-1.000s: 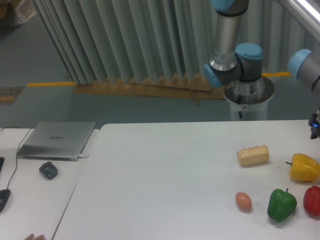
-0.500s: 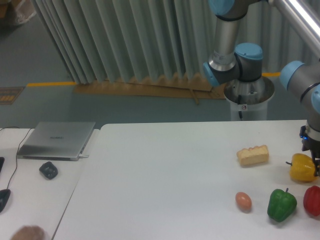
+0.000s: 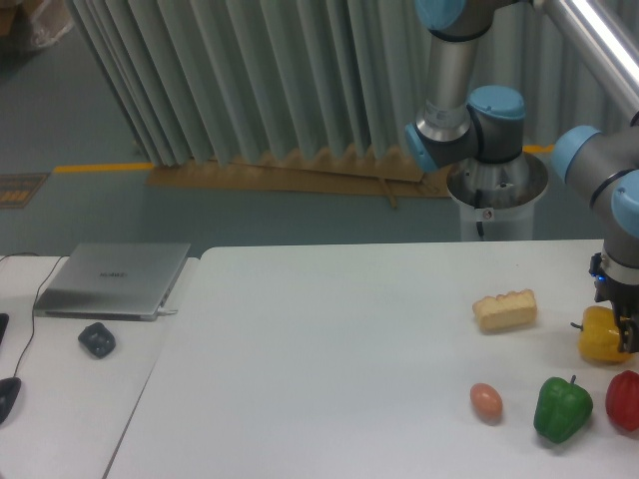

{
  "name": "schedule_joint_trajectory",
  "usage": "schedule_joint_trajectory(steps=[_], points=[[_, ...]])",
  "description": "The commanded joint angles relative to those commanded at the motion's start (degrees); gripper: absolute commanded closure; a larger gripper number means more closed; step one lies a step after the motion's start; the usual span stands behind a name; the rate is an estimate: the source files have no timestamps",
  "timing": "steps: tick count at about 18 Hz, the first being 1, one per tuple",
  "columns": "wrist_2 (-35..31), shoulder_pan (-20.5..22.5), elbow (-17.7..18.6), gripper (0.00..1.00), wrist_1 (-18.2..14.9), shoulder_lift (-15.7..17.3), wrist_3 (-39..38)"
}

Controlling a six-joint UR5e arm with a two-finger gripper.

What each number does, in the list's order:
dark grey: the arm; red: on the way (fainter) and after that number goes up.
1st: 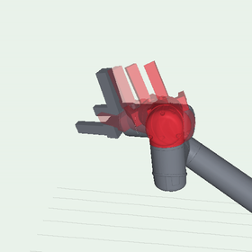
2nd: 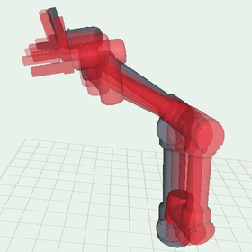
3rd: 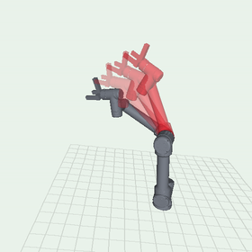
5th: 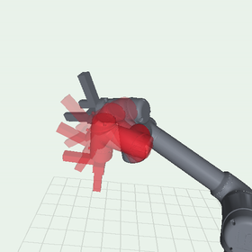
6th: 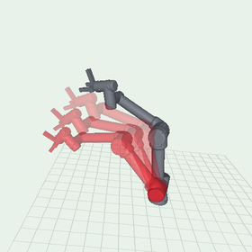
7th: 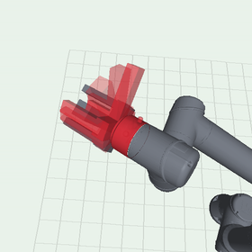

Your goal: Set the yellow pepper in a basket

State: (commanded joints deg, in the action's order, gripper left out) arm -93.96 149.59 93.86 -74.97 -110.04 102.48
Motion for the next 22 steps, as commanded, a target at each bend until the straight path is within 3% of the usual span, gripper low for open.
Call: schedule_joint_trajectory(steps=[8, 9, 11, 15, 22], points=[[0.1, 0.2, 1.1, 0.0, 0.2, -0.4, -0.4], [0.0, 0.1, 1.1, 0.04, 0.2, -0.3, -0.7], [-0.2, 0.0, 1.0, 0.34, 0.2, -0.3, -1.0], [-0.4, 0.0, 1.0, 0.49, 0.0, 0.0, -1.1], [-0.4, 0.3, 0.6, 0.49, -1.1, 1.8, -1.1]])
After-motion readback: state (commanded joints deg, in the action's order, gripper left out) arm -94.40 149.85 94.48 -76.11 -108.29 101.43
